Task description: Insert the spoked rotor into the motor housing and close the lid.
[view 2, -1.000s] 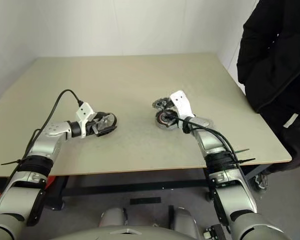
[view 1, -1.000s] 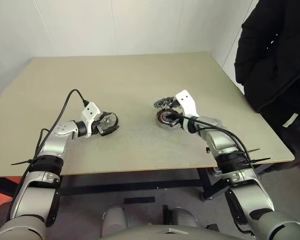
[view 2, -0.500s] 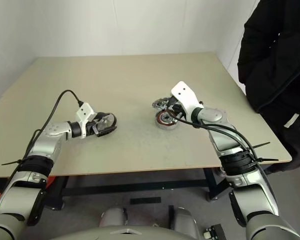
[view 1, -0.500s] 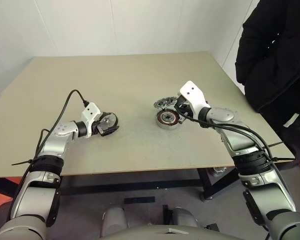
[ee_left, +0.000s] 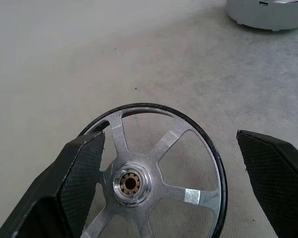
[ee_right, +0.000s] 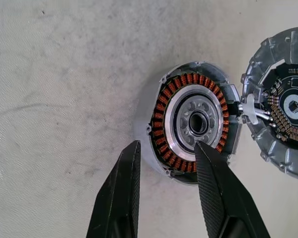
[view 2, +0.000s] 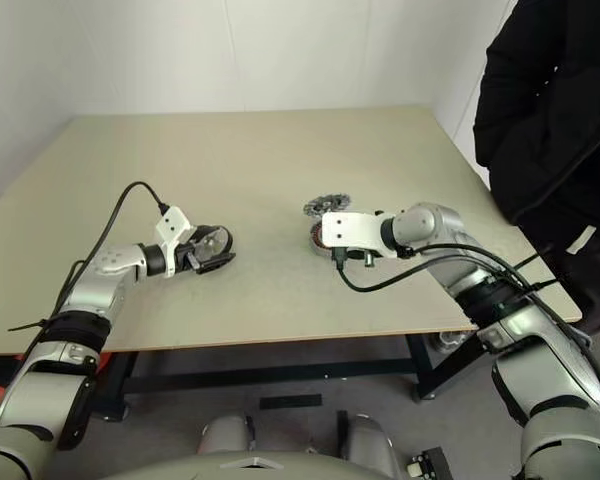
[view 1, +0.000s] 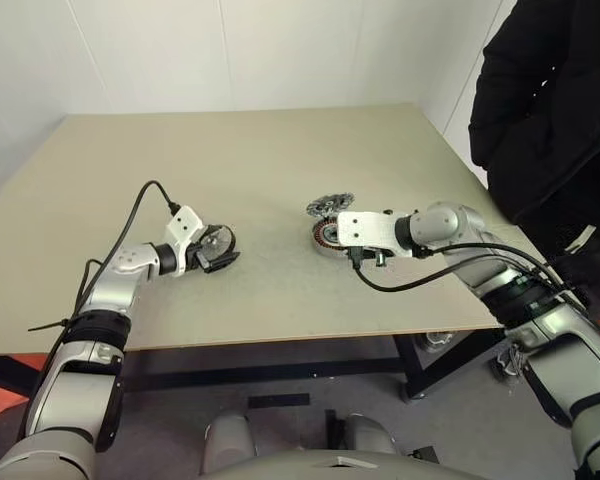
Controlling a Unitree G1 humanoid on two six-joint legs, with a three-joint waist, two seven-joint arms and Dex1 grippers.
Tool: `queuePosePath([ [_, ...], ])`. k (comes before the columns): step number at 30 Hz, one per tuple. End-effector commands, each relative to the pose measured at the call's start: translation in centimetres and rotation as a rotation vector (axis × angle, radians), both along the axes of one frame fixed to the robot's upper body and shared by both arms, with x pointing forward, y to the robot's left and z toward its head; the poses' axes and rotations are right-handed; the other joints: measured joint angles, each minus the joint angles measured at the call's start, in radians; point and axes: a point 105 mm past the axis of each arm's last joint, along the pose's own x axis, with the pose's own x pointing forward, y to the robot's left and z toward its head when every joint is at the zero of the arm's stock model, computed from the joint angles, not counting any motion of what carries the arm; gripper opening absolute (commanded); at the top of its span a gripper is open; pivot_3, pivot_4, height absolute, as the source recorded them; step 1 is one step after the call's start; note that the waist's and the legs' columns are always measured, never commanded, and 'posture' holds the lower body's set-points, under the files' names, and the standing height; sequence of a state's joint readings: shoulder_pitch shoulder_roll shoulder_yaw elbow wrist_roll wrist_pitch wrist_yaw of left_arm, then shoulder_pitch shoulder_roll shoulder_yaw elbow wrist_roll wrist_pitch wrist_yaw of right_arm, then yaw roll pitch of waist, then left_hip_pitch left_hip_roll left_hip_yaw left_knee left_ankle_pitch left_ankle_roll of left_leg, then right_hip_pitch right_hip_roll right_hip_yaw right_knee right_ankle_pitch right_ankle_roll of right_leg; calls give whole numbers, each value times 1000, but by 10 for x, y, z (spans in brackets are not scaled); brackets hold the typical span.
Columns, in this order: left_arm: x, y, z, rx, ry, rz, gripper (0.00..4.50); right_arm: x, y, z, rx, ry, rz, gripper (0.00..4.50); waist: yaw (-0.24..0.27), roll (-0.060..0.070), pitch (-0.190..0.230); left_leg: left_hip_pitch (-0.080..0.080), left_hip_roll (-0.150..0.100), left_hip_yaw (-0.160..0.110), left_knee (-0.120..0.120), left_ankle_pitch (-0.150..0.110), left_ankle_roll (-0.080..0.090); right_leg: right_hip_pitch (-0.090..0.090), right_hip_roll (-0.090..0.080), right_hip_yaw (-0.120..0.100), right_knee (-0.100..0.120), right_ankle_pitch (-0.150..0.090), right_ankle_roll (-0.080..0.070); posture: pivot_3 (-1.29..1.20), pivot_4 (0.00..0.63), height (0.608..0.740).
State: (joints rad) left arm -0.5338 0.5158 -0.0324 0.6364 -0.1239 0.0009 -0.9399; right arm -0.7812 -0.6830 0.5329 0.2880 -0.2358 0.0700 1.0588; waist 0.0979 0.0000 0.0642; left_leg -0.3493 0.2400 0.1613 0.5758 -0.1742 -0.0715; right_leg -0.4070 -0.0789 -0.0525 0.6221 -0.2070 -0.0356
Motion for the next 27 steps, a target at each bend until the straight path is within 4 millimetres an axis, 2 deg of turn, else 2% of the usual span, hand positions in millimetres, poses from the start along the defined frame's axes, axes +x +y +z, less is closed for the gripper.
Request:
queuePosePath([
  [1,3,3,15,-5,-63,14,4500,4,1,1,-56,-7,71,1894,0,0,0,0,0,0,0,0,1,0,0,0,0,0,0,0,0,740],
  [8,-2,7,12,-4,-59,32,4500,3,-5,-22,-139,60,134,1894,0,0,0,-1,0,0,1,-1,2,0,0,0,0,0,0,0,0,740],
  [13,-3,7,11,-6,-56,39,4500,3,-7,-29,-172,85,157,1894,-1,-1,0,1,0,0,3,-1,2,1,0,0,1,0,0,0,0,740],
  [16,-4,6,9,-9,-53,43,4500,1,-7,-31,-180,102,173,1259,0,-1,-1,1,0,0,3,-1,2,2,0,0,1,0,0,0,0,740],
  [20,-6,6,8,-13,-51,50,4500,1,-7,-32,-195,112,184,19,0,-1,-1,1,0,0,3,-1,2,2,0,0,1,0,0,0,0,740],
  [27,-9,8,6,-15,-50,62,4500,10,-6,-29,-186,79,153,19,-2,-2,-1,1,0,0,3,-2,3,2,0,0,1,0,0,0,0,740],
])
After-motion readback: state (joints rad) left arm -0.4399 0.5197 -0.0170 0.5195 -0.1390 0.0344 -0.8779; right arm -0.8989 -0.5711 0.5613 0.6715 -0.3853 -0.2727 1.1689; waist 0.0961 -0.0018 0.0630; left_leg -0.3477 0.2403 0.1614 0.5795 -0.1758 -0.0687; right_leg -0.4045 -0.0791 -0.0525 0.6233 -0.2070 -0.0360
